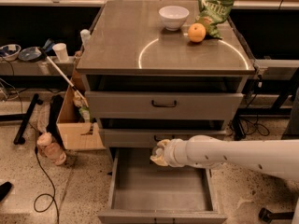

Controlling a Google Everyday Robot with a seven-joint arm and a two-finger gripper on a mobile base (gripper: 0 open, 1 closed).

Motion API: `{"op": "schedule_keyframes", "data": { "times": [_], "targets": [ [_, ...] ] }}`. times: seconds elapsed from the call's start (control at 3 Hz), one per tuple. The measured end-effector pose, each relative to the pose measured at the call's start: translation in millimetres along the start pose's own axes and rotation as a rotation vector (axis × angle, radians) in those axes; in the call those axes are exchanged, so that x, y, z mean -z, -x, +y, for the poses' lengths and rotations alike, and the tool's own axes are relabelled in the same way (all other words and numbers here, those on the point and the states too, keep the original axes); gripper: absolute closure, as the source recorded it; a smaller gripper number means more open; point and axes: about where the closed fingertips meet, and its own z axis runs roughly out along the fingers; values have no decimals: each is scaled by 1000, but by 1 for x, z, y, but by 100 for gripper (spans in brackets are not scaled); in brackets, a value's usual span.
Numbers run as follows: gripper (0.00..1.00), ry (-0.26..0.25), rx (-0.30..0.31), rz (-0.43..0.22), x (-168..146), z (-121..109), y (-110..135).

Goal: Pick water bottle from bottom drawer and place on counter

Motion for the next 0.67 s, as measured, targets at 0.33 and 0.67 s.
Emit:
{"op": "schedule_keyframes", "data": {
  "times": [0.33, 0.67],
  "targets": [
    [100, -2, 2, -1, 1, -1, 1],
    [100, 15, 0, 16, -6, 2, 0]
  ]
}}
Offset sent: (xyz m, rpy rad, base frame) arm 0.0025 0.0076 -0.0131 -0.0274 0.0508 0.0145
